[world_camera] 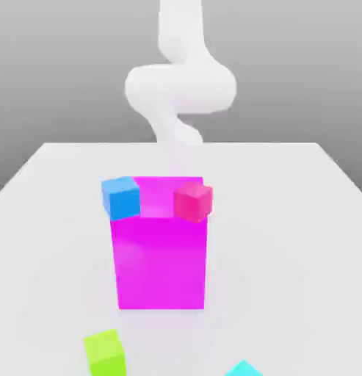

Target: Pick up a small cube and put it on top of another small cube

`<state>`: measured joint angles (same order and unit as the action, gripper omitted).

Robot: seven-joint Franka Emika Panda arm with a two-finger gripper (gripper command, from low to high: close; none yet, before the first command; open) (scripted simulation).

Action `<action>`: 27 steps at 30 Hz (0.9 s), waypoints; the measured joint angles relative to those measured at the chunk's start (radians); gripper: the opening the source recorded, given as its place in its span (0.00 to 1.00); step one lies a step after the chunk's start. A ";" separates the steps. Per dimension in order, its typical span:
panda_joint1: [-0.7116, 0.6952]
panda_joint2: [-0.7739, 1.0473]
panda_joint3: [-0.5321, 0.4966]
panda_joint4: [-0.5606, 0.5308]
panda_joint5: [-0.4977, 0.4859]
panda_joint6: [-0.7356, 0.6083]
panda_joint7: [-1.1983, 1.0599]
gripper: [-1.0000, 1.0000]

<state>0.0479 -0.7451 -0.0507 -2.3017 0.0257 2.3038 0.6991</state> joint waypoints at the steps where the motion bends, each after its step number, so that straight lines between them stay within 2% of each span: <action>1: 0.022 0.023 -0.023 -0.001 0.011 0.002 -0.044 0.50; 16: 0.290 0.345 -0.327 -0.013 0.210 0.031 -0.684 0.50; 27: 0.390 0.596 -0.464 -0.020 0.409 0.043 -1.187 0.50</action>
<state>0.4381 -0.1496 -0.5144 -2.3213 0.4343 2.3464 -0.4883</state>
